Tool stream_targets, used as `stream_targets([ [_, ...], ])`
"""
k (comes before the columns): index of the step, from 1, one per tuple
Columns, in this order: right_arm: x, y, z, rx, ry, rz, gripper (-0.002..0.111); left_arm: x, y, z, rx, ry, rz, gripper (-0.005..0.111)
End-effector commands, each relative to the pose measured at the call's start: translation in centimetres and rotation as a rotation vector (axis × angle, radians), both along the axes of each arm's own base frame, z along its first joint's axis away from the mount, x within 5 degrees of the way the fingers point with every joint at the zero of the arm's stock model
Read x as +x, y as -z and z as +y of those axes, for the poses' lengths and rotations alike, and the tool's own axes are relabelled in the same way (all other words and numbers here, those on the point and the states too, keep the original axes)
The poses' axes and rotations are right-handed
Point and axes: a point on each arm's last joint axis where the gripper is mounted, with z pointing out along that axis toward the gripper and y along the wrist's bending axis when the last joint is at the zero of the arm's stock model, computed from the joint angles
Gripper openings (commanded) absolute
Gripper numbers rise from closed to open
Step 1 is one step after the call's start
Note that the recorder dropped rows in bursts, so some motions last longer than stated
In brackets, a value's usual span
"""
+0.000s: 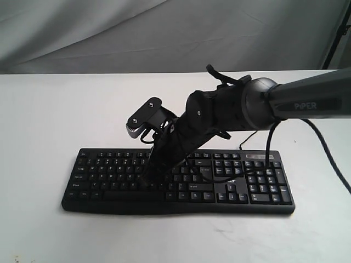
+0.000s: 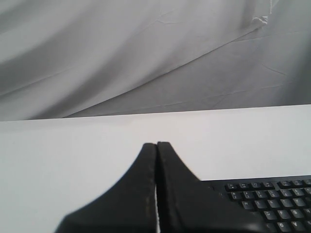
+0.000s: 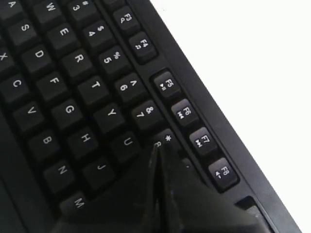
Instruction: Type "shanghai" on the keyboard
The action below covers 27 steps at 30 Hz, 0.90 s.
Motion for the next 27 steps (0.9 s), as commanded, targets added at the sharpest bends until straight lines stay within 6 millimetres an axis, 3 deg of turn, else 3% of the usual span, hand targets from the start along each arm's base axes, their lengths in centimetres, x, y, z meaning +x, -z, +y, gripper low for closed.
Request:
stream_targets([
  [1,0.1,0.0,-0.2,-0.002,-0.004,0.011,0.000,0.0,0.0,0.0,-0.002,0.006,-0.007,0.000],
  [17,-0.2,0.0,0.1,-0.002,-0.015,0.009,0.000,0.0,0.0,0.0,-0.002,0.006,-0.007,0.000],
  [22,-0.3,1.5,0.1,-0.024,-0.008,0.045,0.000,0.0,0.0,0.0,-0.002,0.006,-0.007,0.000],
  [24,-0.3,0.3,0.0,-0.011,-0.017,0.022,0.000,0.0,0.0,0.0,-0.002,0.006,-0.007,0.000],
  [27,-0.5,-3.1,-0.3,0.022,-0.029,-0.031,0.000,0.0,0.0,0.0,-0.002,0.006,-0.007,0.000],
])
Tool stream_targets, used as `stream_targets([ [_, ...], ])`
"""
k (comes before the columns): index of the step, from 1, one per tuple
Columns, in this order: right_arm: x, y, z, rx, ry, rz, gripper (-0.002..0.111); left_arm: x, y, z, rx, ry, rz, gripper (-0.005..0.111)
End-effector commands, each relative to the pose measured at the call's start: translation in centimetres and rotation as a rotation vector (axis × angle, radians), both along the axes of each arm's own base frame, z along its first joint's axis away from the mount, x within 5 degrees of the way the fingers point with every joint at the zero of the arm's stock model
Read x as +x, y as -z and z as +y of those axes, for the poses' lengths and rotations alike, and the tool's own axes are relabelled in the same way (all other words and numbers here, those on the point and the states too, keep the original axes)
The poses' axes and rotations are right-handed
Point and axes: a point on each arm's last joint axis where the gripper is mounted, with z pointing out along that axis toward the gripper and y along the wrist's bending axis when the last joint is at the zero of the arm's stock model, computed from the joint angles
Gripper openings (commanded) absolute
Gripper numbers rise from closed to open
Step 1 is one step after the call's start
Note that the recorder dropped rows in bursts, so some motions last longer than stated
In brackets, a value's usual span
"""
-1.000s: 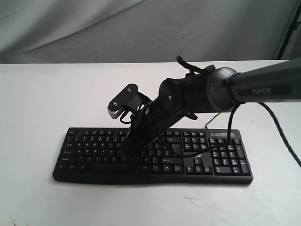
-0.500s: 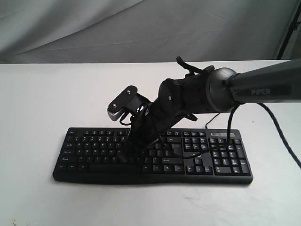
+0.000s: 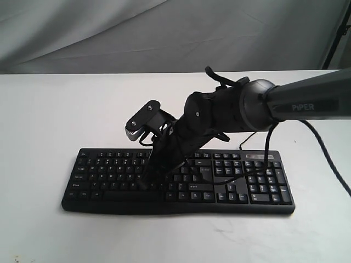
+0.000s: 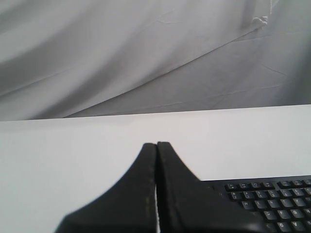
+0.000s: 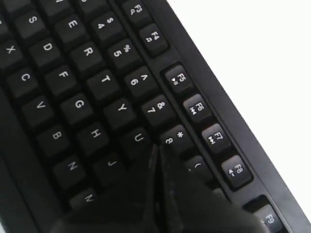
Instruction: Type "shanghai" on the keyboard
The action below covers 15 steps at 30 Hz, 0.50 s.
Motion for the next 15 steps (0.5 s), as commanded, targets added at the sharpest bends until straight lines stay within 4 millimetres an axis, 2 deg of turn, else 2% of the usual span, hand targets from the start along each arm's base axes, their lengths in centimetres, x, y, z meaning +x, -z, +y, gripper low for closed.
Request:
stream_targets([
  [1,-0.4,-4.1,-0.4,0.030,-0.027,-0.068,0.000,0.0,0.0,0.0,-0.002,0.006,-0.007,0.000],
  [4,-0.9,-7.0,-1.1,0.038,-0.036,-0.098,0.000,0.0,0.0,0.0,-0.002,0.006,-0.007,0.000],
  [8,-1.7,-9.6,-2.3,0.062,-0.030,-0.148,0.000,0.0,0.0,0.0,-0.002,0.006,-0.007,0.000],
  [15,-5.2,-15.0,-6.1,0.147,-0.022,-0.229,0.000,0.0,0.0,0.0,-0.002,0.006,-0.007,0.000],
])
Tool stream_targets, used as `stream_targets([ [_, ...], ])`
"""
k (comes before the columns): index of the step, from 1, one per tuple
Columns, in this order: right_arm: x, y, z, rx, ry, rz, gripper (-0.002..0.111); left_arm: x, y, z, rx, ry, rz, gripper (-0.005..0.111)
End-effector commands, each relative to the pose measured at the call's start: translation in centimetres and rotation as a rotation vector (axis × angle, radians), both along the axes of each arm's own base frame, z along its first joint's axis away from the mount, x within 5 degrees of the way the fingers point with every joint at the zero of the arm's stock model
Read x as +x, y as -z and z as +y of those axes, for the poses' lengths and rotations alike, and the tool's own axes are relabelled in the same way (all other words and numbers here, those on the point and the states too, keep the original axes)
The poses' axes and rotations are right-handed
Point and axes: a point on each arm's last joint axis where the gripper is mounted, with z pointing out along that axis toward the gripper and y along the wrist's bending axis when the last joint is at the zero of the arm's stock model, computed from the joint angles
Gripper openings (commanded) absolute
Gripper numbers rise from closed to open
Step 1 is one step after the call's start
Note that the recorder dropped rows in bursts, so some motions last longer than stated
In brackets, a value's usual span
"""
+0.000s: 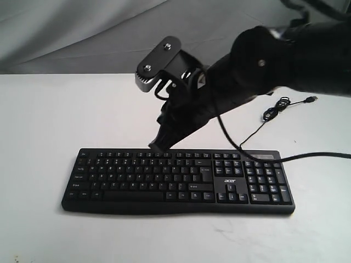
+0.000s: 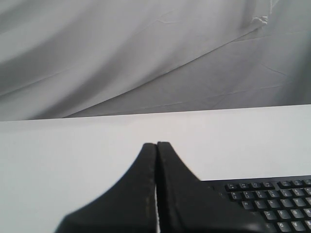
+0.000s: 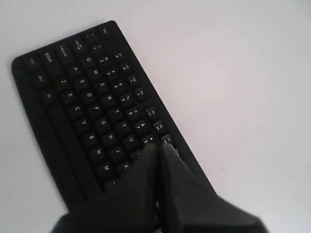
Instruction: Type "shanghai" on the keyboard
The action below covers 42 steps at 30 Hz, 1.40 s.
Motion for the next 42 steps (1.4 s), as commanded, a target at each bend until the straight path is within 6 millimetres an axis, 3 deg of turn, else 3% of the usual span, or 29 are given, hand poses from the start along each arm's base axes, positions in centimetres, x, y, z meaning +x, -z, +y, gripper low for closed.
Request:
stream_targets([
  [1,-2.4,-2.9,-2.5,0.046,0.009,-0.018,0.000,0.0,0.0,0.0,-0.002,0.006,-0.007,0.000],
  [5,-4.2,-4.7,-4.0,0.052,0.008,0.038,0.000,0.0,0.0,0.0,-0.002,0.006,-0.007,0.000],
  [10,-4.7,-6.0,-4.5,0.088,0.009,0.005,0.000,0.0,0.0,0.0,-0.002,0.006,-0.007,0.000],
  [16,-4.6,-6.2,-4.4,0.098,0.012,-0.006,0.000,0.0,0.0,0.0,-0.002,0.006,-0.007,0.000],
  [24,-3.2,-8.4,-3.8,0.284,0.069,-0.209,0.000,0.0,0.0,0.0,-0.002,0.006,-0.007,0.000],
  [27,-3.0,-10.2,-4.8,0.387,0.141,-0.243,0.000,0.0,0.0,0.0,-0.002,0.006,-0.007,0.000],
  [31,-3.2,-12.8,-7.8,0.519,0.247,-0.312,0.000,0.0,0.0,0.0,-0.002,0.006,-0.007,0.000],
  [34,-3.3,-13.0,-11.1,0.579,0.358,-0.350,0.000,0.0,0.0,0.0,-0.002,0.006,-0.007,0.000],
  [38,-4.0,-11.8,-16.4,0.592,0.534,-0.391,0.000,0.0,0.0,0.0,-0.002,0.006,-0.007,0.000],
  [42,-6.0,-8.7,-21.5,0.554,0.712,-0.439,0.000,0.0,0.0,0.0,-0.002,0.006,-0.007,0.000],
])
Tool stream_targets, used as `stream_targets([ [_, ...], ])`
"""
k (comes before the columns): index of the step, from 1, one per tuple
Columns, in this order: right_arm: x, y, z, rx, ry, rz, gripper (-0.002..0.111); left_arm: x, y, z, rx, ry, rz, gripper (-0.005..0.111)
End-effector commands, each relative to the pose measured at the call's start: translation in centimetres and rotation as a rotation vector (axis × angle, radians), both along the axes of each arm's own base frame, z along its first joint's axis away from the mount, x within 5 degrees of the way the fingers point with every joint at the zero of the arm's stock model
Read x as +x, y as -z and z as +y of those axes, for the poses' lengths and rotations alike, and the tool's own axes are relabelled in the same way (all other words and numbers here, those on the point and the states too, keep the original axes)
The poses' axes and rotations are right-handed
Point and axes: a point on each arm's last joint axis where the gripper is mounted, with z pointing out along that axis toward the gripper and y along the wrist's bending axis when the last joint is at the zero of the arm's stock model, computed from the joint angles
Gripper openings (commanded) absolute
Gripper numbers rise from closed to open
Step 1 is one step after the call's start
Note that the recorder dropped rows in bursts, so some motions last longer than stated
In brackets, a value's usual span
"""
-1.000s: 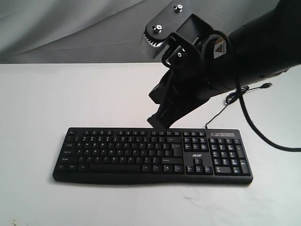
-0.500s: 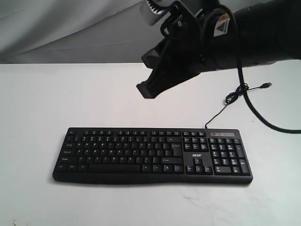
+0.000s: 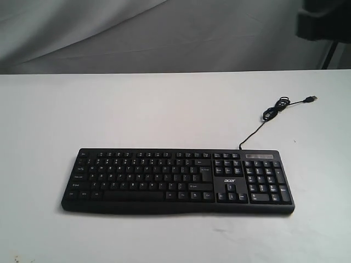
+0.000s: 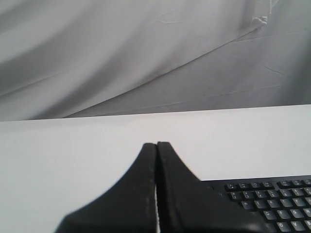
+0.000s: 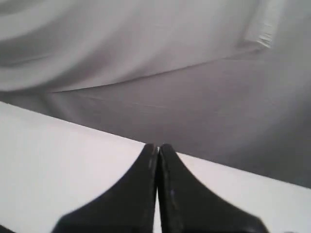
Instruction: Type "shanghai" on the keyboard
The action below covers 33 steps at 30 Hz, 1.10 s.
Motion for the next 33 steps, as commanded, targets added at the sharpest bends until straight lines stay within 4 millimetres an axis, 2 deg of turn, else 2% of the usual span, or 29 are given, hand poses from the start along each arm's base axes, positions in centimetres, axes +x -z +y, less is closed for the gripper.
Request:
stream_targets([
  [1,-2.6,3.0,-5.3,0.017,0.203,-0.014,0.000,0.0,0.0,0.0,-0.002,0.006,-0.007,0.000],
  [5,-5.9,6.1,-8.9,0.042,0.388,-0.061,0.000,0.0,0.0,0.0,-0.002,0.006,-0.007,0.000],
  [8,-8.5,7.9,-10.3,0.062,0.484,-0.105,0.000,0.0,0.0,0.0,-0.002,0.006,-0.007,0.000],
  [11,-10.2,9.7,-10.9,0.069,0.535,-0.126,0.000,0.0,0.0,0.0,-0.002,0.006,-0.007,0.000],
  [16,-11.9,11.5,-10.9,0.074,0.543,-0.129,0.000,0.0,0.0,0.0,-0.002,0.006,-0.007,0.000],
  [19,-12.6,11.9,-10.8,0.139,0.549,-0.147,0.000,0.0,0.0,0.0,-0.002,0.006,-0.007,0.000],
  [23,-13.1,11.3,-10.9,0.239,0.560,-0.208,0.000,0.0,0.0,0.0,-0.002,0.006,-0.007,0.000],
  [30,-13.8,10.9,-10.9,0.480,0.562,-0.208,0.000,0.0,0.0,0.0,-0.002,0.006,-0.007,0.000],
  [33,-14.0,10.9,-10.9,0.509,0.558,-0.210,0.000,0.0,0.0,0.0,-0.002,0.006,-0.007,0.000],
])
